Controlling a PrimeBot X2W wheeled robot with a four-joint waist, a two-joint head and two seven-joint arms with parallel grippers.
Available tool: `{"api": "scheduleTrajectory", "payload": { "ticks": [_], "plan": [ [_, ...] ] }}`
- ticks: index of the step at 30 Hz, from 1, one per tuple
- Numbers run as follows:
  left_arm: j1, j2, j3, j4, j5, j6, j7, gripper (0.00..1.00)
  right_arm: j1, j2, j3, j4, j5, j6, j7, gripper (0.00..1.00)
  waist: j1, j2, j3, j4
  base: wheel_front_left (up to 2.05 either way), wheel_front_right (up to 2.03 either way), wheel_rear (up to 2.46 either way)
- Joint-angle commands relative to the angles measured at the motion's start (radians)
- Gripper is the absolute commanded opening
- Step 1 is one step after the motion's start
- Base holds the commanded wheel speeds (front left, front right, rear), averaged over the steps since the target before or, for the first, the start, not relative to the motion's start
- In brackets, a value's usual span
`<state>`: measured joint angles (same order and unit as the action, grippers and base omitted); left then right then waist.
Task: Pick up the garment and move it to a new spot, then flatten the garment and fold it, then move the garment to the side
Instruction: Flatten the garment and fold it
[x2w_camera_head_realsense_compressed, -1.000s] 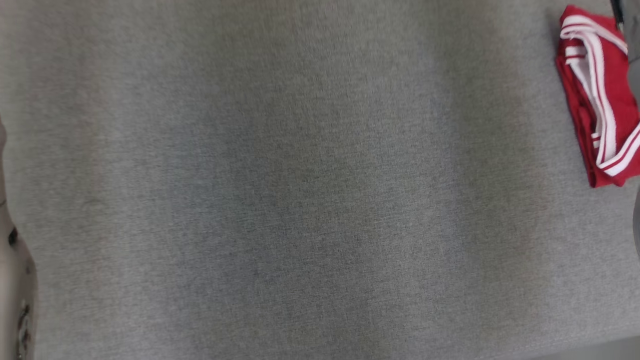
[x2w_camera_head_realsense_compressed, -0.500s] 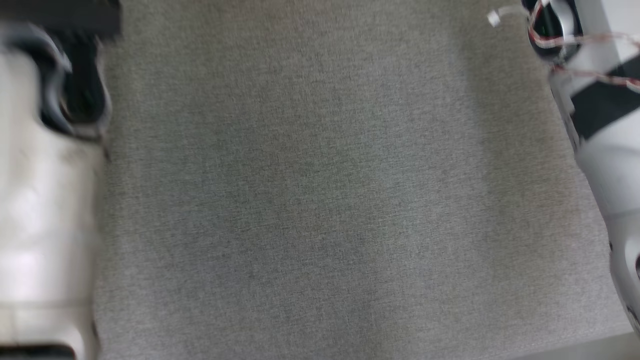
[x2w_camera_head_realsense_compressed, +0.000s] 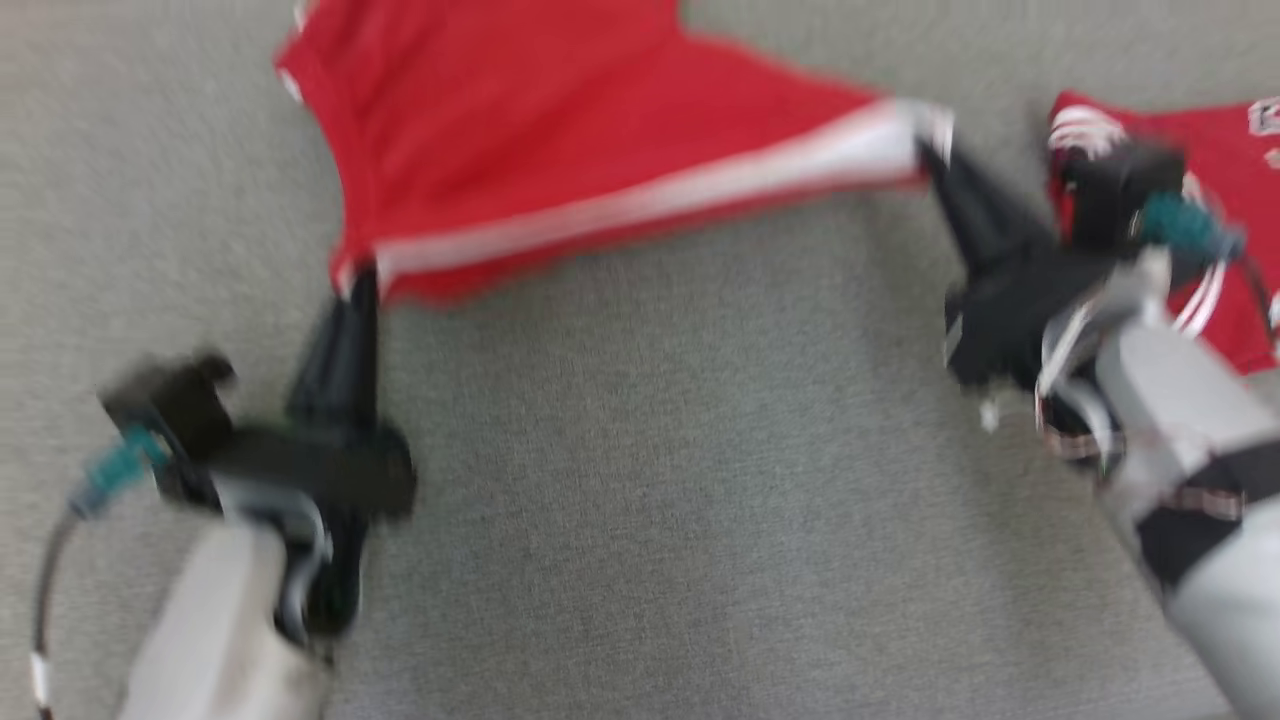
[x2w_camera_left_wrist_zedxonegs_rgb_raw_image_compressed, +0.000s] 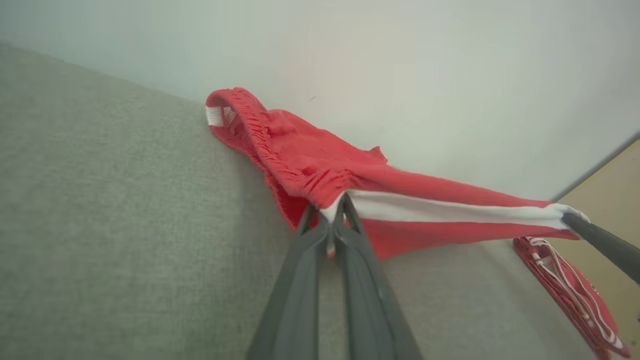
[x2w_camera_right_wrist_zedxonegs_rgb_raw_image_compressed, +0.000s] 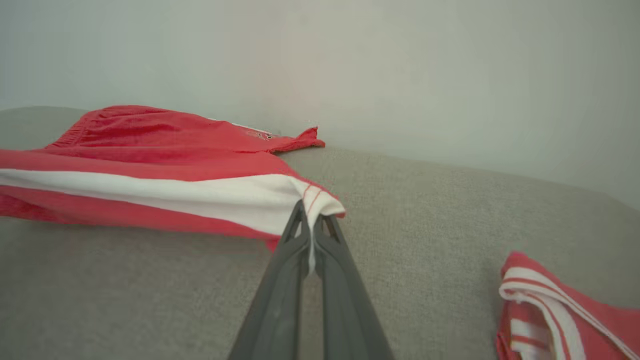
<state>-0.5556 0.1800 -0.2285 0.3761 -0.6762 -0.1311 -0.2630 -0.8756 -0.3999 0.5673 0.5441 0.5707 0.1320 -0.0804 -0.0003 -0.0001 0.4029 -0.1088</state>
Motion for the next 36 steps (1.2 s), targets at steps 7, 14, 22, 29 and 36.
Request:
{"api": "scheduleTrajectory", "payload": {
  "ticks": [7,14,22,29,36],
  "plan": [
    [0.214,0.037,-0.085,0.062,0.014,0.002,0.014,0.00,0.309,-0.069,-0.040,-0.171,0.053,-0.003,0.227,0.00,0.0003,0.0001,-0.235,-0.011,0.00,0.00,0.00],
    [0.392,0.052,-0.125,0.032,-0.027,0.003,0.063,0.00,0.599,-0.064,-0.155,-0.363,0.057,-0.003,0.485,0.00,0.0003,0.0001,-0.338,-0.011,0.00,0.00,0.00],
    [0.550,0.085,-0.170,-0.062,-0.026,0.027,0.136,0.00,0.889,-0.054,-0.277,-0.580,0.018,-0.003,0.770,0.00,0.0003,0.0001,-0.388,0.002,0.00,0.00,0.00],
    [0.628,0.096,-0.198,-0.164,-0.044,0.051,0.199,0.00,0.983,-0.016,-0.394,-0.744,-0.056,-0.003,0.895,0.00,0.0003,0.0001,-0.393,0.016,0.00,0.00,0.00],
    [0.526,0.063,-0.193,-0.215,-0.063,0.052,0.228,0.00,0.817,-0.033,-0.381,-0.720,-0.115,-0.003,0.844,0.00,0.0003,0.0001,-0.360,0.060,0.00,0.00,0.00]
  ]
}}
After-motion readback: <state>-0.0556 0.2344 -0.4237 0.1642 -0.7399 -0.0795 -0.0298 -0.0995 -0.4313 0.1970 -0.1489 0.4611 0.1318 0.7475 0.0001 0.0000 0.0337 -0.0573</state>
